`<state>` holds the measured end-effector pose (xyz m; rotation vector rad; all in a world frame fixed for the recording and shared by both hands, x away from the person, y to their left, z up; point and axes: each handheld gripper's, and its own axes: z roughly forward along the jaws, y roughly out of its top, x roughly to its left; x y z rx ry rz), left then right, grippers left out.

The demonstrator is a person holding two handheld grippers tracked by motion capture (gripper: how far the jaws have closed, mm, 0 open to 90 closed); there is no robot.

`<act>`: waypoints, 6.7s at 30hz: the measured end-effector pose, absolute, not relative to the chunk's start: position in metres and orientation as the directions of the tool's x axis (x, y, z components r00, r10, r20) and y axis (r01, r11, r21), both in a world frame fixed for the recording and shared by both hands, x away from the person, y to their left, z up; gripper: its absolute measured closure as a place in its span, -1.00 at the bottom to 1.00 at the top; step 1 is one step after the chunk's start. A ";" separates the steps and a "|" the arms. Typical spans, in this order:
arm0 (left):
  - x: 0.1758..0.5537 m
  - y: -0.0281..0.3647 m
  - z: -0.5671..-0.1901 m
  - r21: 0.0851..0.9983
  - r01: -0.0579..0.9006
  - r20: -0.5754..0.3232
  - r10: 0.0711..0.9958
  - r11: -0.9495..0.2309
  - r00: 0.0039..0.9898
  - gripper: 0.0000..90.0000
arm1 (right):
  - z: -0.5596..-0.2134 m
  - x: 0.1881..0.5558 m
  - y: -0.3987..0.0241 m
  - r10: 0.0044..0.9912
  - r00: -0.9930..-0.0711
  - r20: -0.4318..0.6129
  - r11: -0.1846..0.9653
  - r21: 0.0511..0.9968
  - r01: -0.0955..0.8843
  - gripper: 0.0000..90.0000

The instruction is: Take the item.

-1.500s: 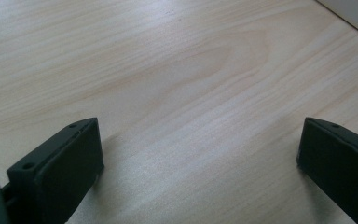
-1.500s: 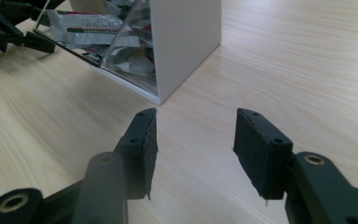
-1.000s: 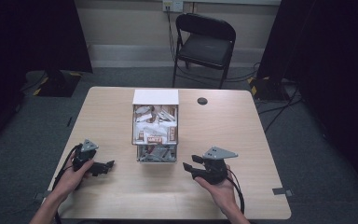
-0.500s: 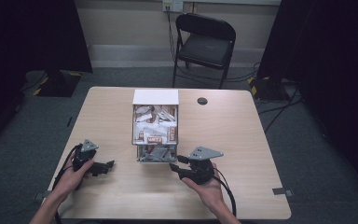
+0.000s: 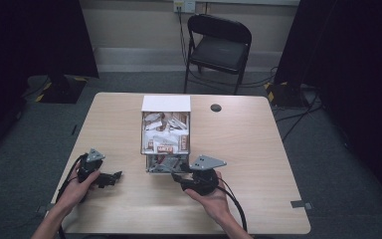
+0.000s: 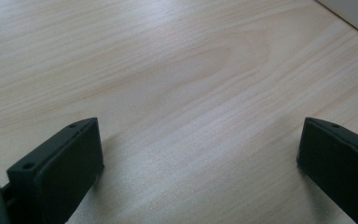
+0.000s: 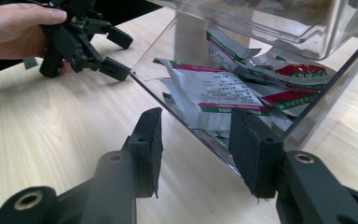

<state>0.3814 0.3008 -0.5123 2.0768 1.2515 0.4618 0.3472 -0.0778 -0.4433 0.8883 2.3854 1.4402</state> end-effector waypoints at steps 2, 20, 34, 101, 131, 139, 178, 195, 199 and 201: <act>0.381 0.301 -0.512 0.694 0.643 -0.035 0.877 -0.324 0.480 -1.00 | -0.445 0.349 -0.077 0.594 -0.795 0.122 0.337 0.860 0.384 0.16; 0.381 0.301 -0.512 0.694 0.643 -0.036 0.877 -0.324 0.480 -1.00 | -0.451 0.358 -0.073 0.628 -0.773 0.086 0.327 0.872 0.363 0.39; 0.381 0.301 -0.512 0.694 0.643 -0.036 0.877 -0.324 0.480 -1.00 | -0.449 0.365 -0.074 0.634 -0.770 0.070 0.303 0.894 0.331 0.71; 0.381 0.301 -0.512 0.694 0.643 -0.035 0.877 -0.324 0.480 -1.00 | -0.419 0.347 -0.095 0.528 -0.841 0.119 0.261 0.919 0.294 1.00; 0.381 0.301 -0.512 0.694 0.643 -0.035 0.877 -0.324 0.479 -1.00 | -0.412 0.332 -0.135 0.581 -0.806 0.113 0.241 0.922 0.303 1.00; 0.381 0.301 -0.512 0.694 0.643 -0.035 0.877 -0.324 0.480 -1.00 | -0.410 0.332 -0.142 0.594 -0.795 0.125 0.220 0.925 0.311 1.00; 0.381 0.301 -0.512 0.694 0.643 -0.036 0.877 -0.324 0.480 -1.00 | -0.400 0.342 -0.179 0.685 -0.714 0.145 0.138 0.936 0.323 1.00; 0.381 0.301 -0.512 0.694 0.643 -0.035 0.877 -0.324 0.479 -1.00 | -0.423 0.385 -0.196 0.764 -0.629 0.143 0.168 0.897 0.408 1.00; 0.381 0.301 -0.512 0.694 0.643 -0.035 0.877 -0.324 0.480 -1.00 | -0.427 0.383 -0.207 0.777 -0.611 0.152 0.160 0.891 0.425 1.00; 0.381 0.301 -0.512 0.694 0.643 -0.035 0.877 -0.324 0.479 -1.00 | -0.428 0.381 -0.214 0.783 -0.602 0.159 0.156 0.886 0.437 1.00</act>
